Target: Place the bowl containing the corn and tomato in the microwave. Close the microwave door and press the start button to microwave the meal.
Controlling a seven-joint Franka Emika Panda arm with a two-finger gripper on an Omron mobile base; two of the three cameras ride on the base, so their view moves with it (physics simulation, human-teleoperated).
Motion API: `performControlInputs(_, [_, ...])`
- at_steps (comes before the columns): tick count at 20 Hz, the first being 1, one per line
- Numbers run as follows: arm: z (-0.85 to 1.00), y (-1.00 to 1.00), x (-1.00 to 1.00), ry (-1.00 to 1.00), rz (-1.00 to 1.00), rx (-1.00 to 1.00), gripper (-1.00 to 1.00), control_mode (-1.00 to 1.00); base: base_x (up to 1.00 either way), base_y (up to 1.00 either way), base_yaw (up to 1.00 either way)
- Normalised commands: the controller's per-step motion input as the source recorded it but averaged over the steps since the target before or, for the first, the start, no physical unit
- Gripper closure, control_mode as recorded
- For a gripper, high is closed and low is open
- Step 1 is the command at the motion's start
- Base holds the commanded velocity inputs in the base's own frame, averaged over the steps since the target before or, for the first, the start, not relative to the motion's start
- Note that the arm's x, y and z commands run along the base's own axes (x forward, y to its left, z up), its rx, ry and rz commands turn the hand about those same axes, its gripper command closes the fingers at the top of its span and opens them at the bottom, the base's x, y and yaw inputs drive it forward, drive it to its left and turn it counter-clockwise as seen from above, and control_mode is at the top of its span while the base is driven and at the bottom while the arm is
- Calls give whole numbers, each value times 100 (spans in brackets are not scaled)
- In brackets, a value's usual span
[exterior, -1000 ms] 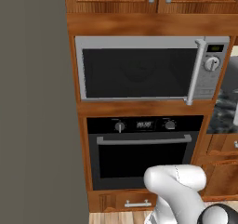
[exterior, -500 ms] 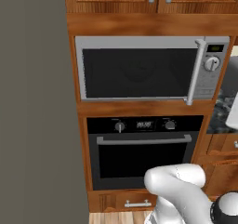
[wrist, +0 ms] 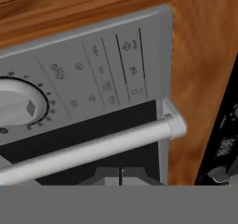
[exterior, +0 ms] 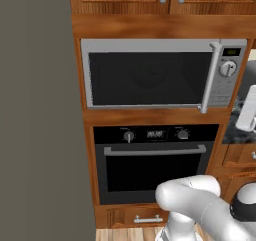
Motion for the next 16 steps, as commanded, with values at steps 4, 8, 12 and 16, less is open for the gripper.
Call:
performControlInputs(4, [-20, -6, 39, -5, -1, 0, 100, -100, 0, 0, 0])
performControlInputs(8, [-13, -24, 41, -5, -4, 1, 100, -100, 0, 0, 0])
performControlInputs(12, [-10, -36, 32, -6, -6, 2, 100, -100, 0, 0, 0])
performControlInputs(16, [-22, -18, 29, -5, -4, 0, 100, -100, 0, 0, 0])
